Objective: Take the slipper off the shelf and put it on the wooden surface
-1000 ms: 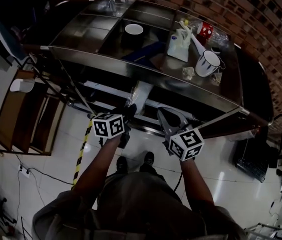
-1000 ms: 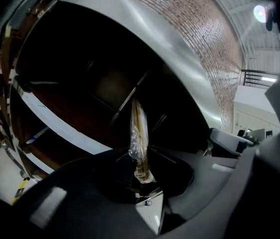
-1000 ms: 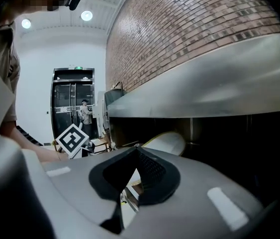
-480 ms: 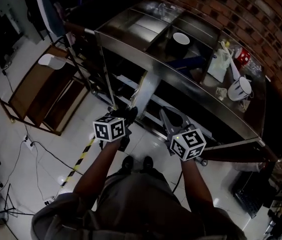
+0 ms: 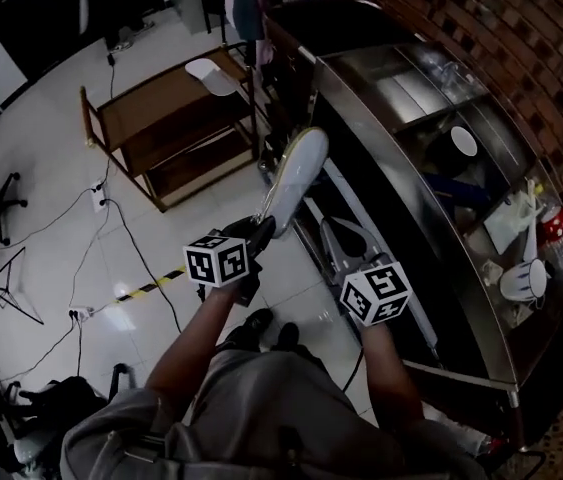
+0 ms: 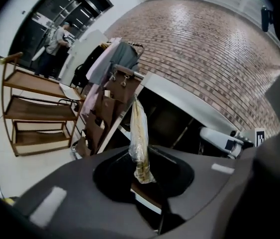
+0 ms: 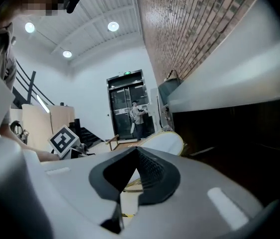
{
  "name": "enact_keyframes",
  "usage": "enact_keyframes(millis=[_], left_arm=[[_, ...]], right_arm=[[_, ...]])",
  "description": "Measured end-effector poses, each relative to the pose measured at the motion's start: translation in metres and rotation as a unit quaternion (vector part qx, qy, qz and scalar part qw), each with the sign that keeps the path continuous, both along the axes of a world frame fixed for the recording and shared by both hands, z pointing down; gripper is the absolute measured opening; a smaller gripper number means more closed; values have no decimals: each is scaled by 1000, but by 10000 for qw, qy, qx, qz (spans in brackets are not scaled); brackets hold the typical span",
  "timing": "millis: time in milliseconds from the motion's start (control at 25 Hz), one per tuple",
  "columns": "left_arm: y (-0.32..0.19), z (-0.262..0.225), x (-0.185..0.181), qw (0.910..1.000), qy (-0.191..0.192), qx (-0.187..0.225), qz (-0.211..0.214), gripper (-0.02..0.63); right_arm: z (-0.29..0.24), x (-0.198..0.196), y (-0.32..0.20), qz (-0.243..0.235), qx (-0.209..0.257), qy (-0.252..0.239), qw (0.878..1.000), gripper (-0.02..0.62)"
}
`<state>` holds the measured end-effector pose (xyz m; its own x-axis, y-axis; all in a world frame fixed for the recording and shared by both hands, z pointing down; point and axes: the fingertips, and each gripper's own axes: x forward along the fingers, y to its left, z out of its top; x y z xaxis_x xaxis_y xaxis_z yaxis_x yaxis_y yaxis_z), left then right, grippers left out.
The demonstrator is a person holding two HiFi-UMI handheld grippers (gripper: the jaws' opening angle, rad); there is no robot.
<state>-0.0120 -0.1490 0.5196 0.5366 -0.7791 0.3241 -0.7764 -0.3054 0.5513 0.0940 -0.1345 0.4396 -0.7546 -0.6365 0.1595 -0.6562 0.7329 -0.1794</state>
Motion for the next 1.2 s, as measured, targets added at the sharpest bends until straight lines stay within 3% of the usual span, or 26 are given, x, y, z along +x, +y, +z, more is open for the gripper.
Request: enact_keyframes(millis=[240,560,1200], left_arm=[[23,-10,-70,9939,13,62,-1098,67],[14,-20,-154,9816,90,254,-1892,67],[-88,-8,-353,9745,306,308,-2201,67]], right_arm=[[4,-51,3,-824,-98,-120,9965,0],[-4,-127,-22,-1425,36,-35,9898,0],[-12,-319,-128,-1508,197,318,9879,0]])
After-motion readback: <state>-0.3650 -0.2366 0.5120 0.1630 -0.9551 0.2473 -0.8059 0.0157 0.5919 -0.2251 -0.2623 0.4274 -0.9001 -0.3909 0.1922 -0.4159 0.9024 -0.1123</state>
